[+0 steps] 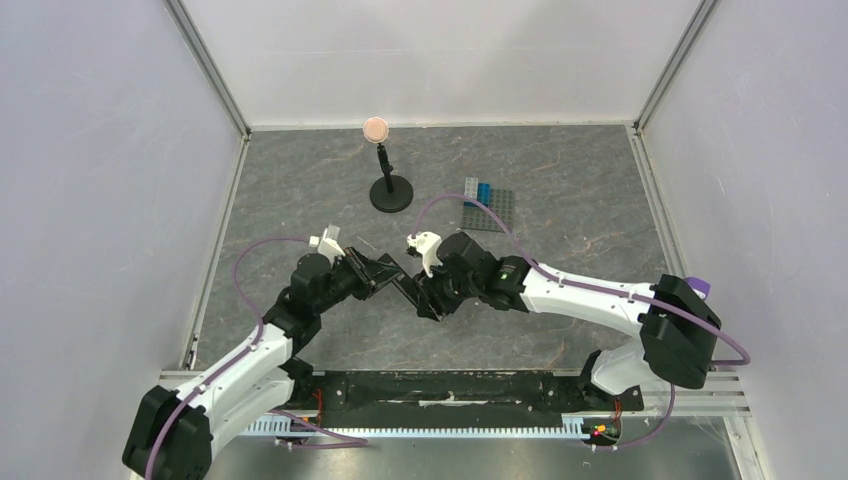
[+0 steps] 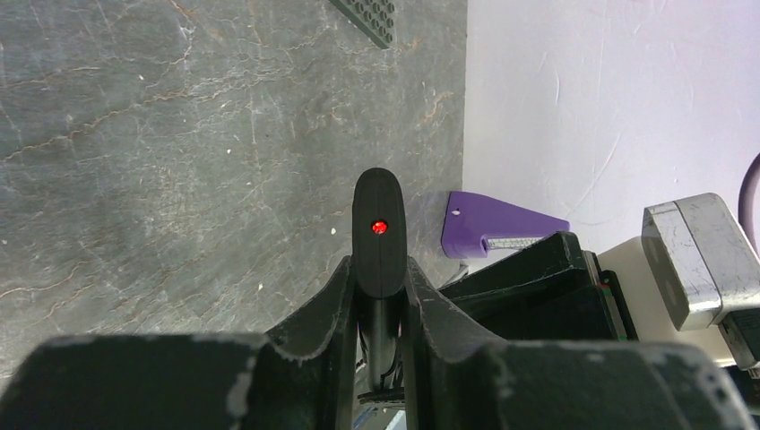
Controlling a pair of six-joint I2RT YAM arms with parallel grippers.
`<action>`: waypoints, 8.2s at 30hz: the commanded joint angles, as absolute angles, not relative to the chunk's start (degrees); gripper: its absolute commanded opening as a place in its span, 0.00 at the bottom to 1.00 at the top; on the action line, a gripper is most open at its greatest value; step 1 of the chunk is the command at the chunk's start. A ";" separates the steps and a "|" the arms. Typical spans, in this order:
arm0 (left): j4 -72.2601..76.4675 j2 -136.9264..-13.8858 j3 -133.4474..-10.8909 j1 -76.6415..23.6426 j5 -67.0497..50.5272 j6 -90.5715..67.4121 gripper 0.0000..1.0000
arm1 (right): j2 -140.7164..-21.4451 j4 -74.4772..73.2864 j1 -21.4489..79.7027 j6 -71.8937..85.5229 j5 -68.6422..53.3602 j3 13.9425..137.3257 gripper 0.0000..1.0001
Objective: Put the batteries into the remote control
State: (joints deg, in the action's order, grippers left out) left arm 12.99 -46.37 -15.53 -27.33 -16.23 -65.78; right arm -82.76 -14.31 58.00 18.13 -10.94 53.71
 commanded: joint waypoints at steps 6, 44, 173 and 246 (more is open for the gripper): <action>17.50 -49.35 -16.98 -27.42 -17.68 -73.31 0.02 | -83.08 -12.92 58.45 14.67 -12.55 56.34 0.50; 21.88 -38.33 -18.38 -27.43 -12.68 -85.91 0.02 | -55.43 20.67 51.24 60.93 -3.24 33.92 0.97; 13.32 -36.84 -25.74 -27.01 -28.49 -63.88 0.02 | -65.45 16.47 46.71 41.59 -37.38 39.61 0.85; -31.11 -36.69 -41.34 -27.07 1.40 -46.85 0.70 | -83.89 -22.21 32.55 22.14 37.17 39.64 0.32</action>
State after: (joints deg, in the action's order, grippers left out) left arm -31.70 -37.56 -39.97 -27.09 -0.47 -47.90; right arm -84.20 -22.41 32.77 21.61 39.27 38.20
